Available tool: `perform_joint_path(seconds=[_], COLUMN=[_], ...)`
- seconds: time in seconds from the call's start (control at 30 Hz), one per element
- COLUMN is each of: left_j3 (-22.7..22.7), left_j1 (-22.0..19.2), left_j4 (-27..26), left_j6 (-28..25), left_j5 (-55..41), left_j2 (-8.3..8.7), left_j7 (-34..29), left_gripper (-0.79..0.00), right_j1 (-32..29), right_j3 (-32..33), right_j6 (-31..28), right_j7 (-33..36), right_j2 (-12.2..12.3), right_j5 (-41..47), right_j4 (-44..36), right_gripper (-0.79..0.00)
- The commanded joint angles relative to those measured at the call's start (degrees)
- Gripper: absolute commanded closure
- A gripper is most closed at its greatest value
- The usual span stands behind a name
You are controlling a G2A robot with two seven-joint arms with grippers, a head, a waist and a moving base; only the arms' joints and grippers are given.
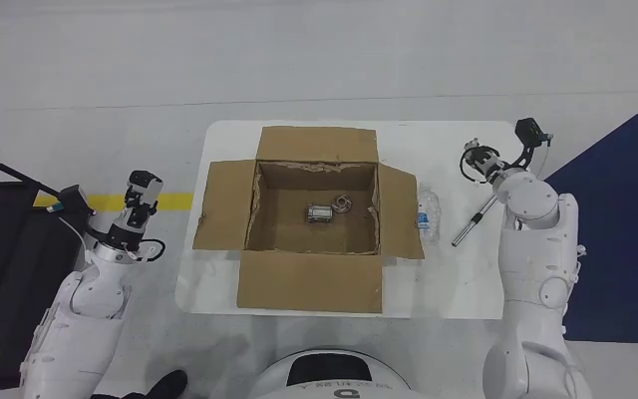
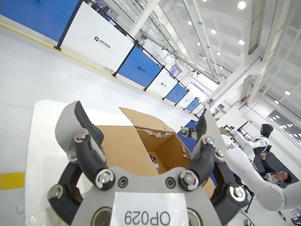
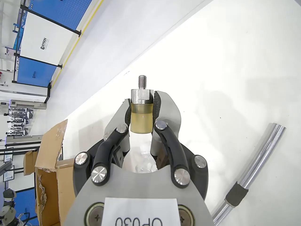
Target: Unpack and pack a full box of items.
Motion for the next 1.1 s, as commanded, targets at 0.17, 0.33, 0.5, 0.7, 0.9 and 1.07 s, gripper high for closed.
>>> perform_joint_path(seconds=[0.17,0.33,0.5,0.7,0.9,1.07], left_j3=[0.0,0.0,0.0,0.0,0.0,0.0], left_j1=[0.0,0.0,0.0,0.0,0.0,0.0], left_j4=[0.0,0.0,0.0,0.0,0.0,0.0], left_j6=[0.0,0.0,0.0,0.0,0.0,0.0], left_j5=[0.0,0.0,0.0,0.0,0.0,0.0], left_j2=[0.0,0.0,0.0,0.0,0.0,0.0], left_j7=[0.0,0.0,0.0,0.0,0.0,0.0], left_gripper=[-0.785,-0.785,-0.785,-0.785,-0.785,-0.785], right_j1=[-4.3,-10.2,-13.2,-13.5,-11.2,-9.9], right_j3=[-5.5,-11.0,-18.4,-26.2,-30.5,-32.1], right_j6=[-21.7,-29.8,-30.1,-27.2,-21.1,-18.9], right_j7=[12.6,19.5,20.7,17.0,13.9,12.7], right_j2=[0.5,1.1,1.4,1.3,1.3,1.4], right_j5=[11.8,10.2,1.6,-7.9,-16.2,-18.4], right_j4=[-13.3,-25.7,-31.9,-32.9,-30.1,-28.5], right_gripper=[0.0,0.0,0.0,0.0,-0.117,-0.351])
